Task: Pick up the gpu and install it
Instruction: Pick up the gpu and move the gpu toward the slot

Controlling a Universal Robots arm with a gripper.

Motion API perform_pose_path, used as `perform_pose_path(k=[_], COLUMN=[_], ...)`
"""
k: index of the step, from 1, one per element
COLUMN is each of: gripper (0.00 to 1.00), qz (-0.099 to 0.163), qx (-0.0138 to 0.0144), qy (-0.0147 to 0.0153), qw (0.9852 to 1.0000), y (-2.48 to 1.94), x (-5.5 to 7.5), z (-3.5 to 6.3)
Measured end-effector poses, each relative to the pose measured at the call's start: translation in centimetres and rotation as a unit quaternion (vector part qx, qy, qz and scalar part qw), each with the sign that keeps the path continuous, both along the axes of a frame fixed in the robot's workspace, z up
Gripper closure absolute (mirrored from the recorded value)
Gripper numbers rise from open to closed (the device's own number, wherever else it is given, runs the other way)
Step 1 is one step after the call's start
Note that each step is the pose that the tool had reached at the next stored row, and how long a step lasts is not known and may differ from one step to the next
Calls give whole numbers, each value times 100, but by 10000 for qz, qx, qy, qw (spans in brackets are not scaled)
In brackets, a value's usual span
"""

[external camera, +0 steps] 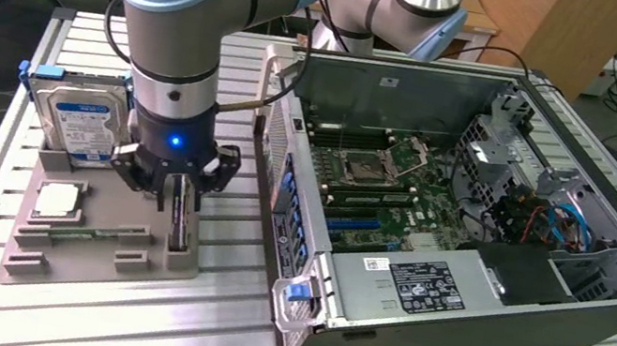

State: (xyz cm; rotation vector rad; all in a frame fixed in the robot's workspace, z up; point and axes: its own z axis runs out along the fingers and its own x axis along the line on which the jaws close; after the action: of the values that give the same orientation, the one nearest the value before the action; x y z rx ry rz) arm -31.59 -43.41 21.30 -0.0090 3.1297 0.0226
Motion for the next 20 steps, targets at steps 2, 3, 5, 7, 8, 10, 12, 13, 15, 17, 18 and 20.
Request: perform_pose_path(k=[2, 3, 5, 7, 8, 10, 12, 13, 15, 17, 18, 20], gripper=[55, 55, 55, 55, 55, 55, 57, 57, 64, 64, 64, 64], qz=[-27, -37, -57, -80, -91, -100, -102, -102, -102, -102, -103, -102], qx=[1, 0, 0, 0, -1, -3, -4, -4, -4, -4, -4, -4], qy=[0, 0, -1, 0, 0, 0, 0, 0, -1, -1, -1, -1], qw=[10000, 10000, 10000, 10000, 10000, 9999, 9999, 9999, 9999, 9999, 9999, 9999], y=[0, 0, 0, 0, 0, 0, 0, 0, 0, 1, 1, 0], x=[0, 0, 1, 1, 1, 1, 1, 1, 1, 2, 3, 7], z=[-4, -5, -11, -18, -20, -21, -22, -22, -22, -23, -24, -24])
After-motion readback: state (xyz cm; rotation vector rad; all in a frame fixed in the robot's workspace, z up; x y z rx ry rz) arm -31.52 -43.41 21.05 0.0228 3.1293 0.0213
